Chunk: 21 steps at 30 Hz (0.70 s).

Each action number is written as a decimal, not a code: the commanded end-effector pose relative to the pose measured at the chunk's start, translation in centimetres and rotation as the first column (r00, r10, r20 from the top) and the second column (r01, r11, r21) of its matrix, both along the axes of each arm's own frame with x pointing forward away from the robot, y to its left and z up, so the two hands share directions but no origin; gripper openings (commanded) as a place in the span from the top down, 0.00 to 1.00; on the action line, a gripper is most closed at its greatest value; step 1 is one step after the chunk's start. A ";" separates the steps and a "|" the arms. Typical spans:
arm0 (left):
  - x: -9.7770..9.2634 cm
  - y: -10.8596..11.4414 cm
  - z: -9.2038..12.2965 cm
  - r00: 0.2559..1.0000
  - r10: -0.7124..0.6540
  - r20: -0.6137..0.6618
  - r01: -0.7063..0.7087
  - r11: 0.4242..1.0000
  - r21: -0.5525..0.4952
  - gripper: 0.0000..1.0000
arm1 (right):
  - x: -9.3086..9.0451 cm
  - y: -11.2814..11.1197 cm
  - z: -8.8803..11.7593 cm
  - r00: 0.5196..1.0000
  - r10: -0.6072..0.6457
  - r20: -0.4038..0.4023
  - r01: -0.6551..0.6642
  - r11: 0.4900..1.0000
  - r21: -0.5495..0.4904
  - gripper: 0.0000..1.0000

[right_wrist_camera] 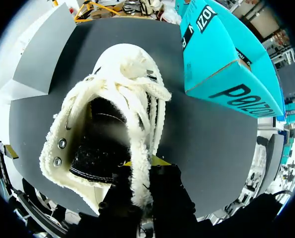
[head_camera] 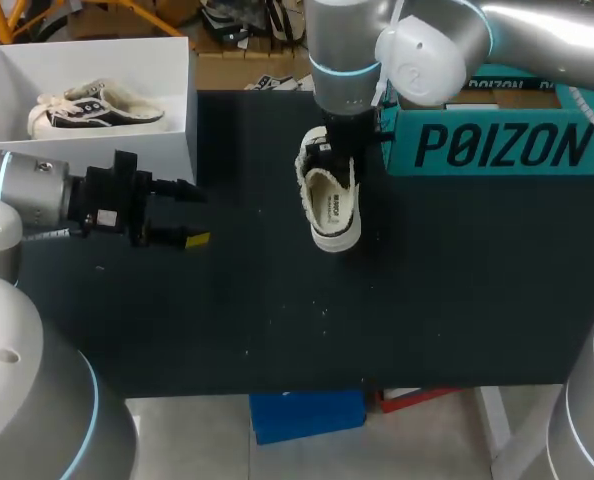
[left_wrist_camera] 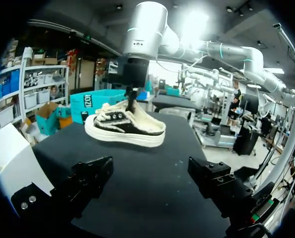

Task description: Take the shoe out of the shoebox, open the shoe tongue, remove and reinsert the insole, then place the shoe into the shoebox

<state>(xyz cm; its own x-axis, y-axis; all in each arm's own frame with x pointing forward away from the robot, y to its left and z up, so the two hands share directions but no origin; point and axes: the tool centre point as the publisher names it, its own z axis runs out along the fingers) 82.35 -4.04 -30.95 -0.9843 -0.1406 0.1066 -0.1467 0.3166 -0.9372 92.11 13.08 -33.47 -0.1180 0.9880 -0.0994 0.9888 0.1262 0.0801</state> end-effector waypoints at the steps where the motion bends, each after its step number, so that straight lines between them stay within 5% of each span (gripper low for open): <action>1: -0.1 -0.1 -0.1 1.000 0.005 0.003 -0.005 1.000 0.002 0.00 | 0.7 -1.0 4.9 0.907 0.415 -0.070 -0.420 0.905 -0.070 1.00; 3: -0.1 -0.1 -0.1 1.000 0.005 0.003 -0.005 1.000 0.002 0.00 | 1.0 -1.2 6.2 0.815 0.564 -0.133 -0.578 0.807 -0.121 1.00; 6: -0.1 -0.1 -0.1 1.000 0.005 0.003 -0.005 1.000 0.002 0.00 | 1.4 -2.2 7.7 0.606 0.729 -0.317 -0.794 0.578 -0.189 1.00; 8: -0.1 -0.1 -0.1 1.000 0.005 0.003 -0.005 1.000 0.002 0.00 | 1.7 -3.1 8.7 0.465 0.790 -0.401 -0.885 0.422 -0.194 1.00; 10: -0.1 -0.1 -0.1 1.000 0.005 0.003 -0.005 1.000 0.002 0.00 | 2.2 -4.6 9.9 0.377 0.805 -0.458 -0.925 0.298 -0.237 1.00; 21: -0.1 -0.1 -0.1 1.000 0.005 0.003 -0.005 1.000 0.002 0.00 | 2.2 -4.6 9.9 0.377 0.805 -0.458 -0.925 0.298 -0.237 1.00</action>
